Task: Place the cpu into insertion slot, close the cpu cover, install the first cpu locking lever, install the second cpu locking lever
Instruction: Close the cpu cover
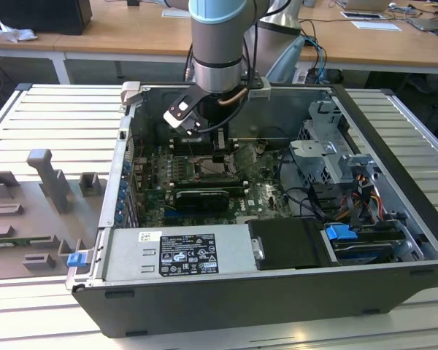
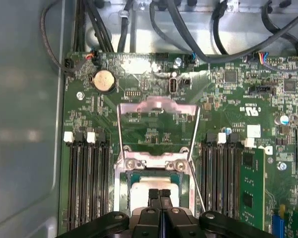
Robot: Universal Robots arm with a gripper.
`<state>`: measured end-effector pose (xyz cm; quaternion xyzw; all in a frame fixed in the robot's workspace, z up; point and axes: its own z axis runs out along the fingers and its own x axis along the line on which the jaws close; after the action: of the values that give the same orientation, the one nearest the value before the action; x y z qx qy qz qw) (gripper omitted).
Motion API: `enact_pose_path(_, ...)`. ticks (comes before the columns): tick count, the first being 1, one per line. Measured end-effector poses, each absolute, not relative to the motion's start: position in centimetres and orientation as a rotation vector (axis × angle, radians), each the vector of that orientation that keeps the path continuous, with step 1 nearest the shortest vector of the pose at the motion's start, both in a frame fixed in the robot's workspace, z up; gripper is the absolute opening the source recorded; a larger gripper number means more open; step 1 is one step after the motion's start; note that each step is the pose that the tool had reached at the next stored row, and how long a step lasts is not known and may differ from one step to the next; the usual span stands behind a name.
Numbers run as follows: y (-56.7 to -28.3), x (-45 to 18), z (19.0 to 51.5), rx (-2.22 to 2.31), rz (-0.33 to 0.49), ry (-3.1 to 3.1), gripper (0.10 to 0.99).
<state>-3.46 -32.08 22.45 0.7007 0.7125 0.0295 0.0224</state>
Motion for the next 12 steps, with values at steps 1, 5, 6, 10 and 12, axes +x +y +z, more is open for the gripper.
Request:
enact_pose_path(1, -32.1, -3.4, 22.4, 2.171, 0.091, 2.207, 0.106)
enact_pose_path(5, -32.1, -3.3, 22.9, 2.17, 0.089, 2.206, 0.106)
enact_pose_path(6, -32.1, -3.3, 23.4, 2.17, 0.089, 2.206, 0.106)
enact_pose_path(10, -32.1, -3.3, 23.8, 2.17, 0.089, 2.206, 0.106)
enact_pose_path(12, -32.1, -3.2, 23.8, 2.17, 0.089, 2.206, 0.106)
